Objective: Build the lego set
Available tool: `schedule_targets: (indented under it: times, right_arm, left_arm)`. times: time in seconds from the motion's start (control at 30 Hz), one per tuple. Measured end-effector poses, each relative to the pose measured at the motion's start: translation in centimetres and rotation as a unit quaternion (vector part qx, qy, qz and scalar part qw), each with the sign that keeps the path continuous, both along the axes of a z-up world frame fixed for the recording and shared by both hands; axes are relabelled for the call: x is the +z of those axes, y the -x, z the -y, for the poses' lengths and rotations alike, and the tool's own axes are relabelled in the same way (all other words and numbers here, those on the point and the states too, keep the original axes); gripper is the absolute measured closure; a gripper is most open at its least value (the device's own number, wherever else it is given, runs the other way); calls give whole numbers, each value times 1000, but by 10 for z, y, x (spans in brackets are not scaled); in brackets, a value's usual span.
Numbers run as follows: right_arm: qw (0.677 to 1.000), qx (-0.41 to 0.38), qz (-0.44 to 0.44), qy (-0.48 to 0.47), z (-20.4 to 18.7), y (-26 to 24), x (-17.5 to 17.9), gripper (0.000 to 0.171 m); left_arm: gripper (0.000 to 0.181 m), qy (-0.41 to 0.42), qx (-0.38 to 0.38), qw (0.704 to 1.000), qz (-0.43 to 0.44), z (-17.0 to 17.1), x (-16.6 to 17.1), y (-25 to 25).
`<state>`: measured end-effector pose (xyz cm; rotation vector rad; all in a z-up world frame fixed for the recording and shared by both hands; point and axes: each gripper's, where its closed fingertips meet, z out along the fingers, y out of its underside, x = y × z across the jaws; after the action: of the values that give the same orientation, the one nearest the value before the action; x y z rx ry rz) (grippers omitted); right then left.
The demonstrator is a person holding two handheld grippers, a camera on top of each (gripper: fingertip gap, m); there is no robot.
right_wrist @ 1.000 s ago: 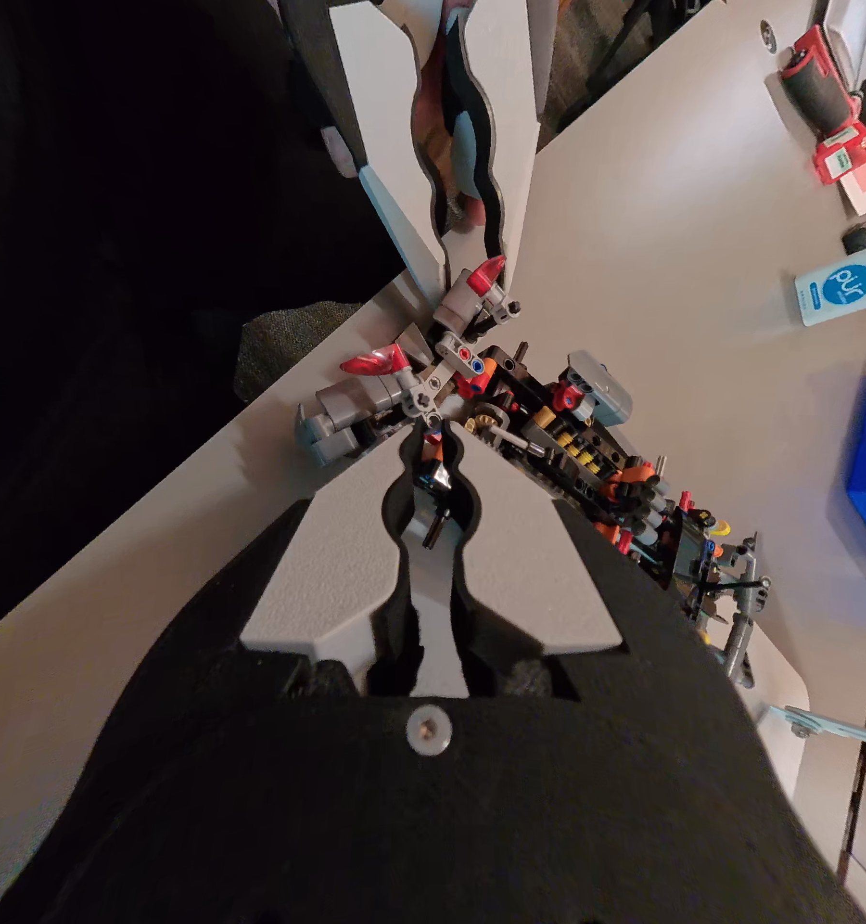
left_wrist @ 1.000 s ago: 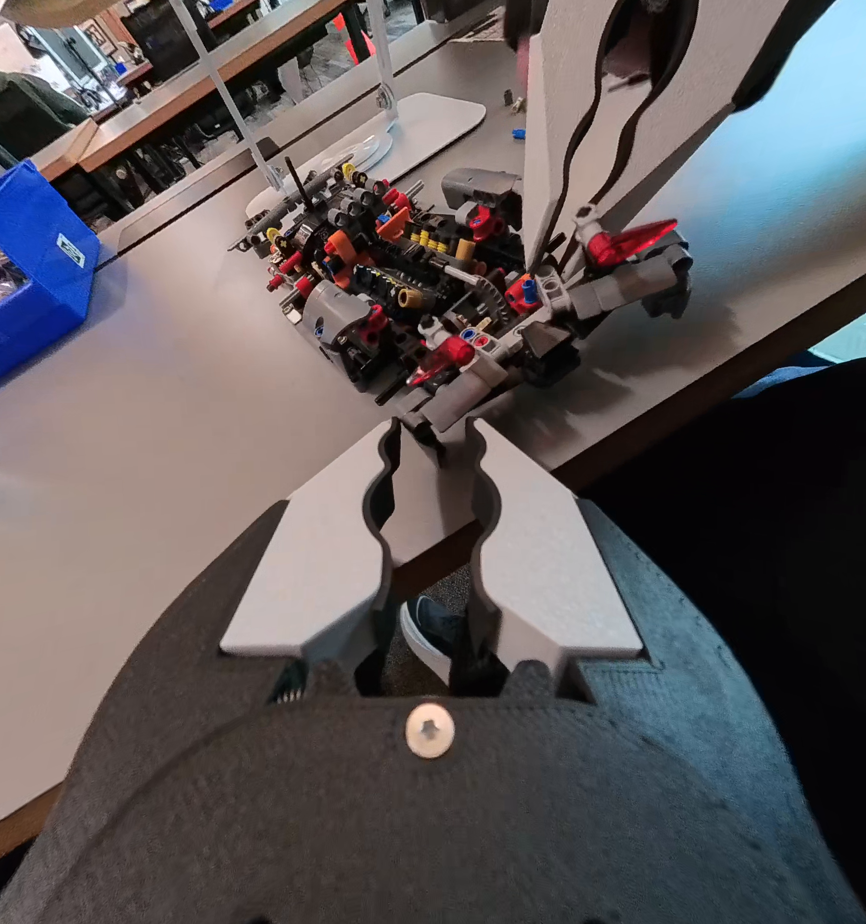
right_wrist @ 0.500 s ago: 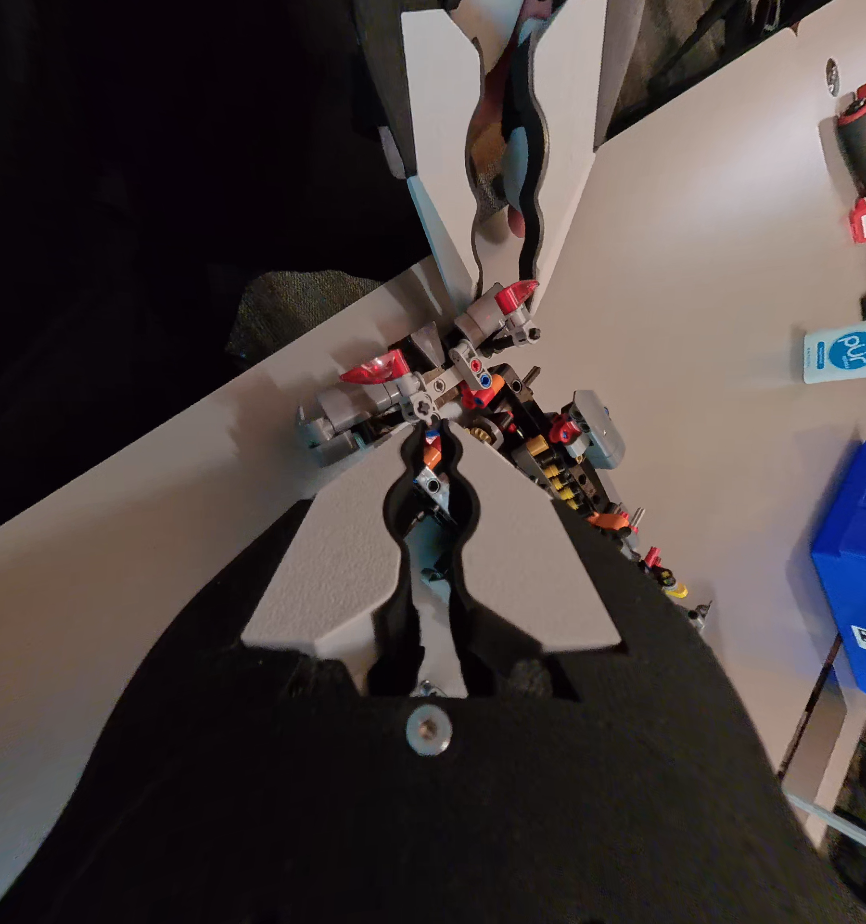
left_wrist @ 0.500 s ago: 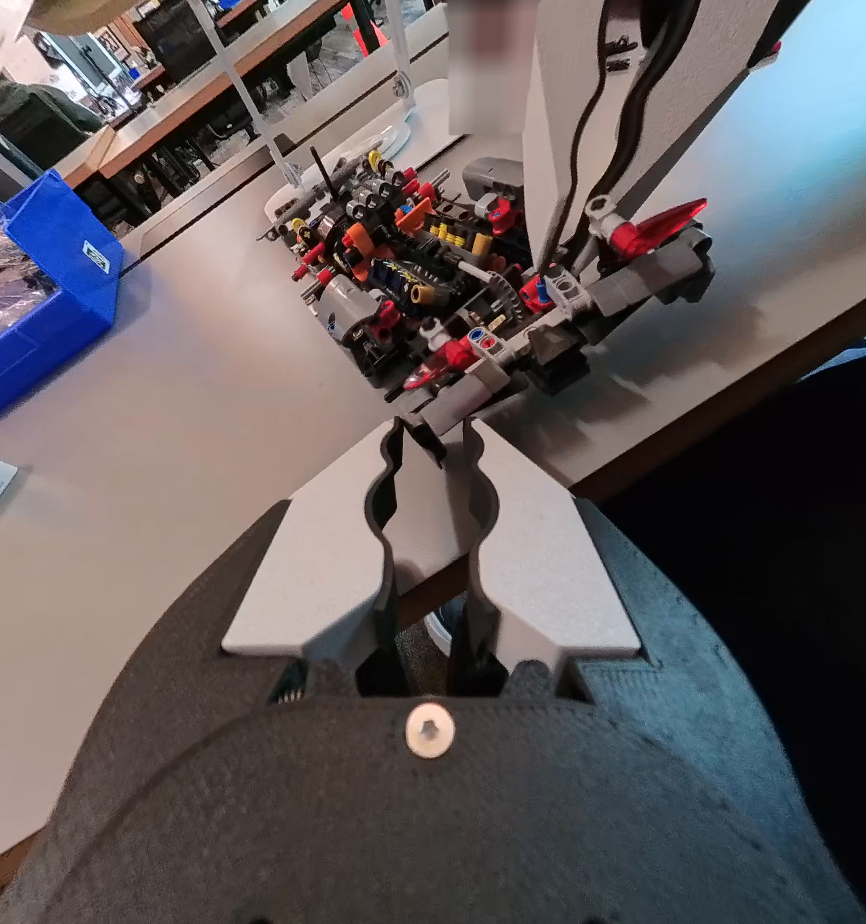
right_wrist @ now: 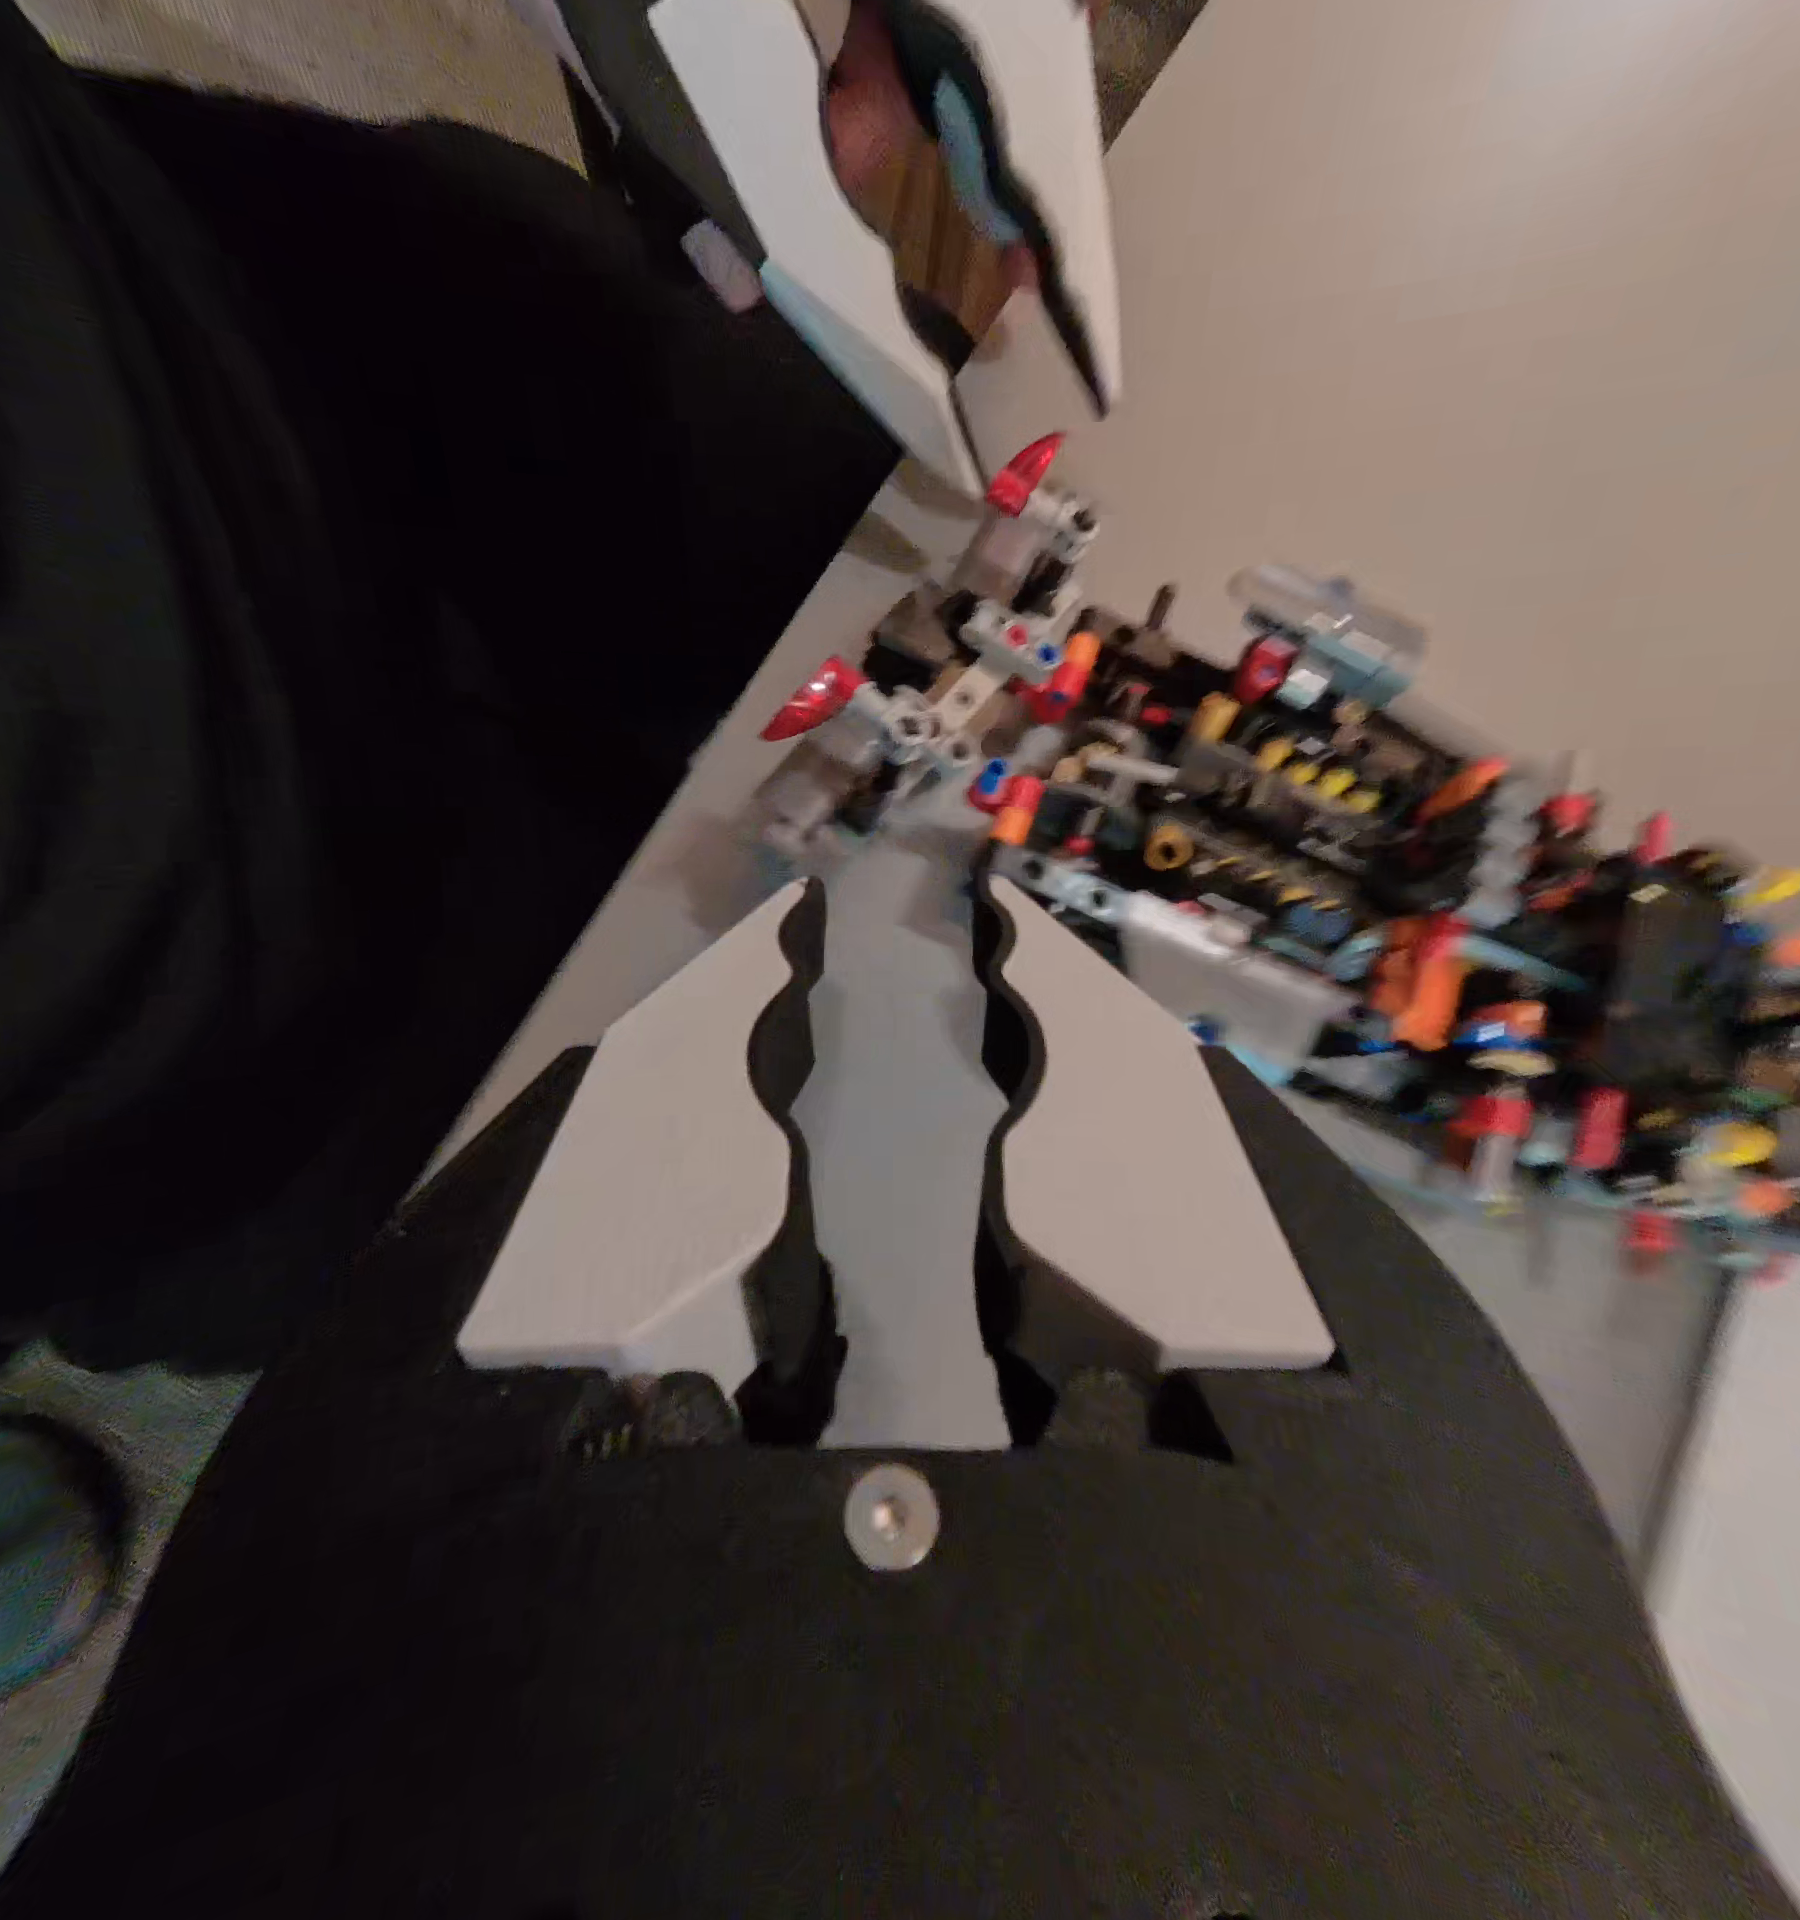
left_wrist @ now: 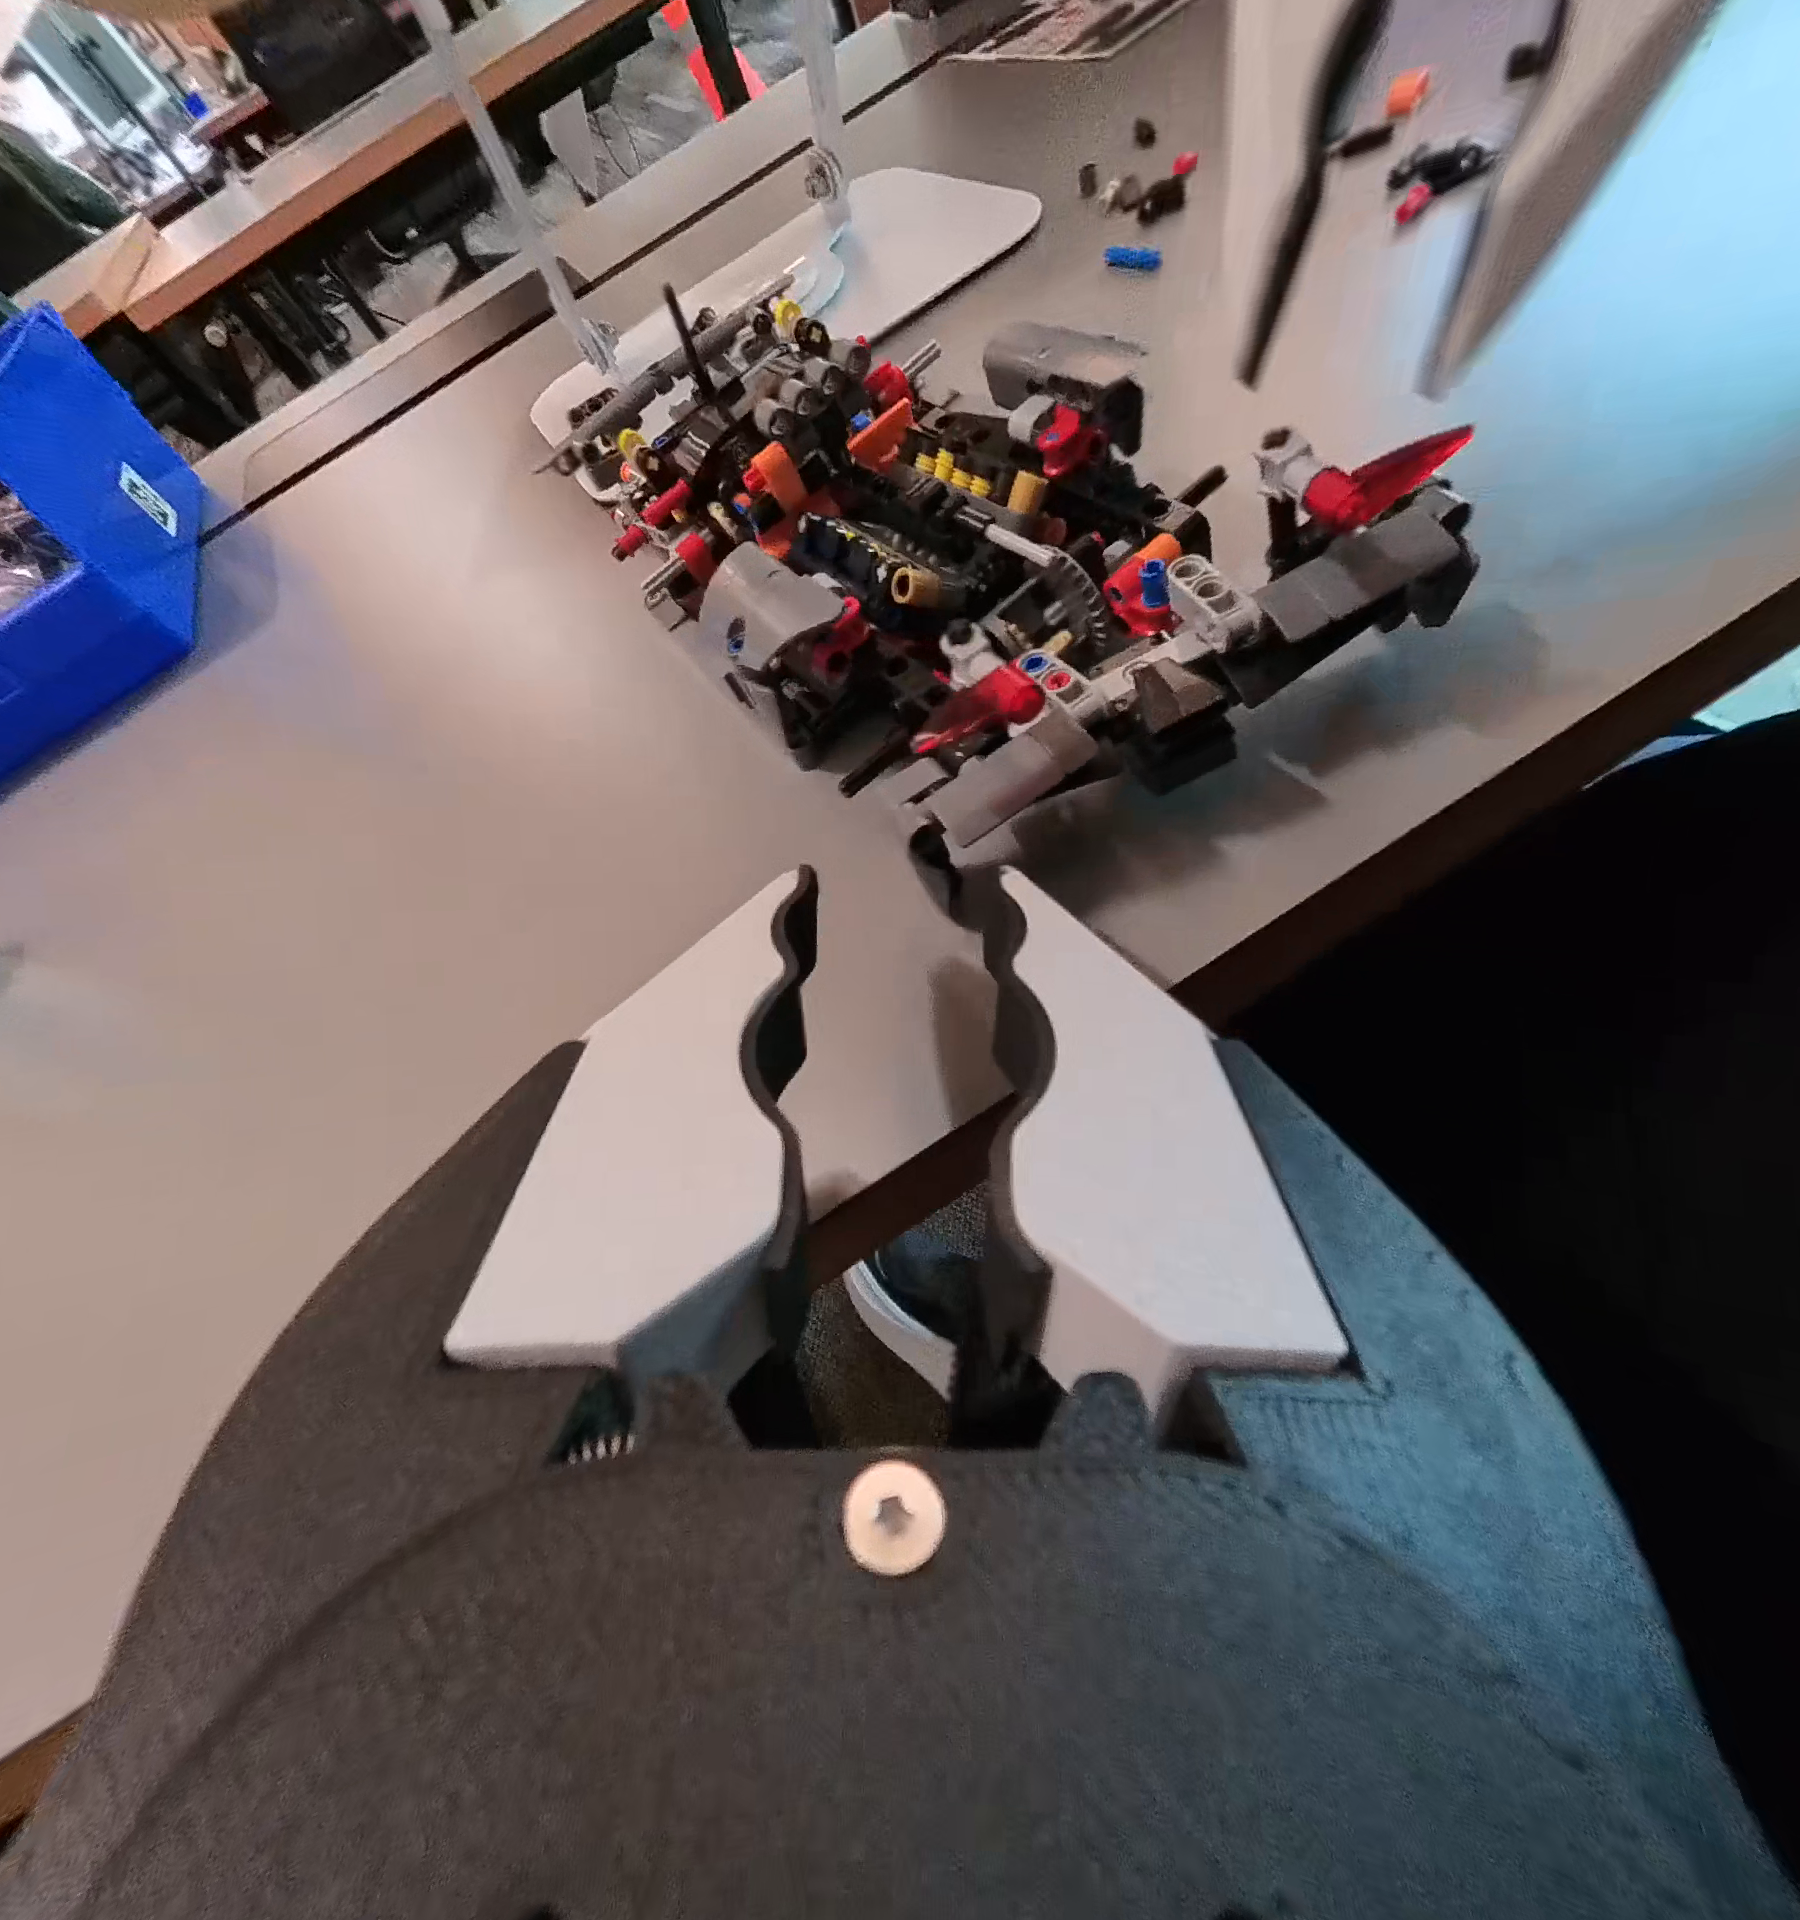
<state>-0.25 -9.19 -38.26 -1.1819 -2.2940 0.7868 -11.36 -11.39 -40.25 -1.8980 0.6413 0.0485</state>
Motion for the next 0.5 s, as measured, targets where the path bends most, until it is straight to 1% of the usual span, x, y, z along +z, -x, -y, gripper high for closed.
schedule_targets:
  times: [0.03, 0.07, 0.13, 0.2, 0.27, 0.33, 0.4, 0.5]
  right_arm:
    - [1000, -19, 2, 21, 7, -3, -4, 141]
    - [998, -42, -6, 38, 11, -3, -7, 139]
    - [994, -77, -16, 74, 22, -1, -13, 129]
    - [989, -118, -30, 79, 24, 6, -20, 126]
    - [986, -138, -37, 86, 28, 13, -24, 129]
    - [984, -152, -38, 87, 29, 18, -26, 135]
    - [984, -159, -40, 70, 24, 20, -30, 144]
    - [984, -155, -50, 74, 23, 19, -27, 145]
  left_arm:
    - [151, 1, -5, 1000, -5, 1, 3, 2]
    - [151, -2, -7, 1000, -11, 2, 8, 3]
    - [151, -8, -24, 1000, -13, 2, 20, -3]
    - [152, -16, -49, 998, -25, 2, 31, -15]
    - [152, -18, -73, 996, -41, 1, 38, -29]
    - [153, -15, -100, 994, -50, 1, 41, -42]
    - [153, -2, -125, 990, -64, 1, 38, -52]
    - [154, 5, -148, 984, -94, -2, 32, -63]
